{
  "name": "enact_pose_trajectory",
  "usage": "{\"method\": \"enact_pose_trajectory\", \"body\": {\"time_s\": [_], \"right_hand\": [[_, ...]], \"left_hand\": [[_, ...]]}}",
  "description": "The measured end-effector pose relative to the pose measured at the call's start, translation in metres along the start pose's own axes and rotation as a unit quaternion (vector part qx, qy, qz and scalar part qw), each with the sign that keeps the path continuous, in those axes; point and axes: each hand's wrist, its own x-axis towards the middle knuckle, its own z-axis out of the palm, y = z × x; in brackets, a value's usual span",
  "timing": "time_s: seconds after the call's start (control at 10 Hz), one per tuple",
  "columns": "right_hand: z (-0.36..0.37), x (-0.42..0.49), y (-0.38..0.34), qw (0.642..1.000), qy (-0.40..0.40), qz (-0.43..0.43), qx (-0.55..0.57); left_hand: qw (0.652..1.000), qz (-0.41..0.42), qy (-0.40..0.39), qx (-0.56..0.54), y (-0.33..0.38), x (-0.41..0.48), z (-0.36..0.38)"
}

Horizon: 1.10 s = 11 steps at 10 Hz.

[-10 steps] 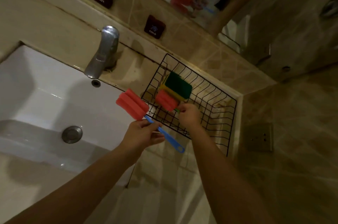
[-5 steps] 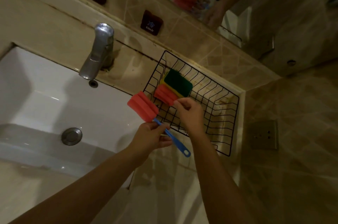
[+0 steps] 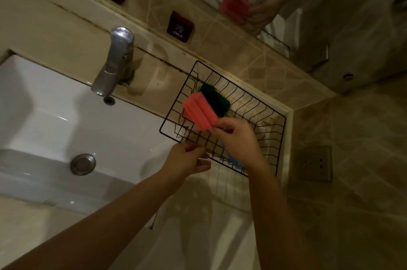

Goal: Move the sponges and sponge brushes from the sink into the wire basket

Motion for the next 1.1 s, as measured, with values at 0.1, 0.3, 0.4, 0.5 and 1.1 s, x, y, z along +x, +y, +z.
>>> {"method": "enact_pose_trajectory", "body": {"time_s": [0.1,0.3,0.4,0.5,1.1], "right_hand": [[0.002,0.014,0.007,0.998,0.017,-0.019,-0.058],[0.029,0.034,0.042,0.987,-0.056,0.014,-0.151],[0.039,0.037,0.056,0.982,-0.065,0.039,-0.171],[0.043,0.04,0.064,0.981,-0.054,0.07,-0.173],[0.042,-0.038,-0.007,0.981,0.16,0.024,-0.106]], "left_hand": [[0.999,-0.022,0.018,-0.015,-0.001,0.008,-0.012],[0.998,-0.037,0.042,-0.006,0.0,0.019,-0.017],[0.998,-0.045,0.046,-0.006,0.003,0.021,-0.018],[0.997,-0.056,0.048,0.007,0.003,0.024,-0.019],[0.974,-0.028,-0.057,0.219,0.045,-0.012,-0.03]]}}
